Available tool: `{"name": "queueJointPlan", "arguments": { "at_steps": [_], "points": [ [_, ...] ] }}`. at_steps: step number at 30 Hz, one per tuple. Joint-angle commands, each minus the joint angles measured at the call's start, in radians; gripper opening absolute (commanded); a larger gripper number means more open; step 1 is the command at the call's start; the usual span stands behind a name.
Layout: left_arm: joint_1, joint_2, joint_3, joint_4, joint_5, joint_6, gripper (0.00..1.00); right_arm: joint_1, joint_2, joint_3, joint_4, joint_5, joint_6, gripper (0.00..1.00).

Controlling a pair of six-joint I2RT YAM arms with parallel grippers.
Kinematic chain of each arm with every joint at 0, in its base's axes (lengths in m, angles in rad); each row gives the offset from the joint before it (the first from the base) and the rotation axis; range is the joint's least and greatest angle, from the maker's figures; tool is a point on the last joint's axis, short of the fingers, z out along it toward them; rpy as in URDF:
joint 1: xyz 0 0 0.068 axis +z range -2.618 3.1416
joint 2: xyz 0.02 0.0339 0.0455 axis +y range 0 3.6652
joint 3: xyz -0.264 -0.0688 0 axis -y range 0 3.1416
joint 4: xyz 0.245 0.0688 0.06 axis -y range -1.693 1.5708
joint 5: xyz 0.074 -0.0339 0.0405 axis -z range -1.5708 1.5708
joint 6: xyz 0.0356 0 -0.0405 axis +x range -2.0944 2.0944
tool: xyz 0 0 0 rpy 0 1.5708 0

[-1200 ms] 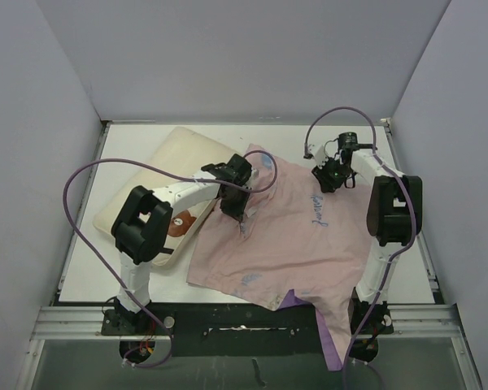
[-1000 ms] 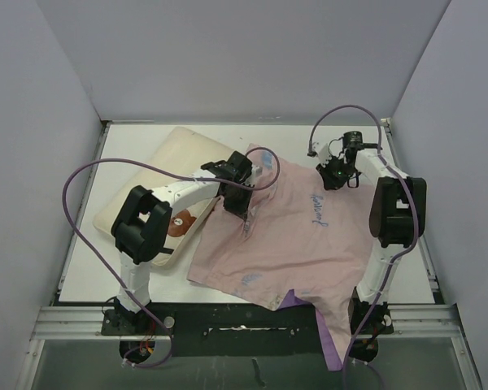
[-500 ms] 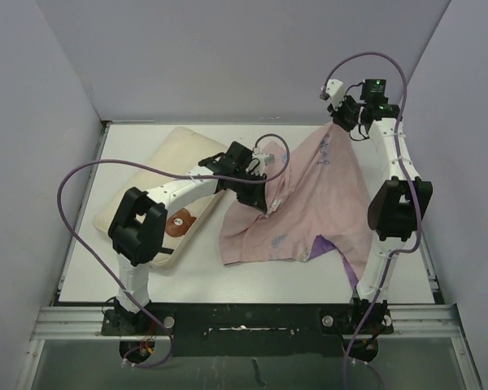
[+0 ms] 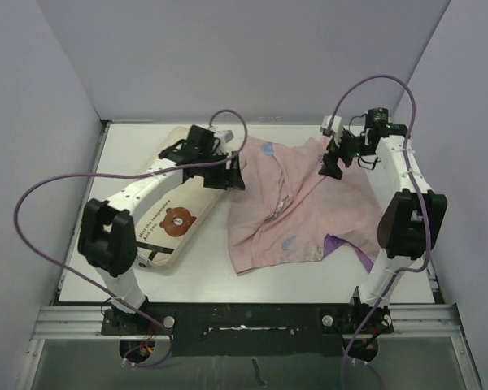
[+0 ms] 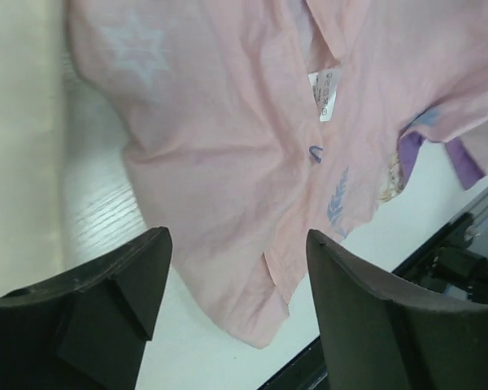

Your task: Put the pillow into the pillowcase

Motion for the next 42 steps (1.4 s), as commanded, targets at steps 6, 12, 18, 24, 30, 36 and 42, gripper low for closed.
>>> {"name": "queueJointPlan", "arguments": {
  "at_steps": [6, 12, 18, 24, 30, 36, 42],
  "points": [
    [0.178, -0.297, -0.328, 0.358, 0.162, -0.161, 0.7, -0.133, -0.316, -0.522, -0.644, -0.14, -1.03, 0.98],
    [0.103, -0.391, -0.382, 0.354, 0.003, 0.004, 0.68, -0.108, -0.385, -0.722, -0.411, 0.086, -0.903, 0.85],
    [0.043, -0.418, -0.438, 0.406, -0.029, 0.076, 0.69, -0.08, -0.402, -0.769, -0.275, 0.198, -0.756, 0.61],
    [-0.073, -0.463, -0.533, 0.493, -0.079, 0.233, 0.69, -0.179, -0.455, -0.795, -0.36, 0.295, -0.821, 0.1],
    [-0.102, -0.496, -0.575, 0.551, -0.118, 0.211, 0.66, -0.455, -0.497, -0.828, -0.542, 0.397, -1.053, 0.01],
    [-0.102, -0.436, -0.538, 0.559, -0.083, 0.154, 0.43, -0.623, -0.547, -0.738, -0.641, 0.289, -1.178, 0.3],
    [-0.104, -0.311, -0.441, 0.526, -0.018, 0.114, 0.35, -0.201, -0.624, -0.684, -0.457, -0.074, -0.662, 0.93]
  ]
}}
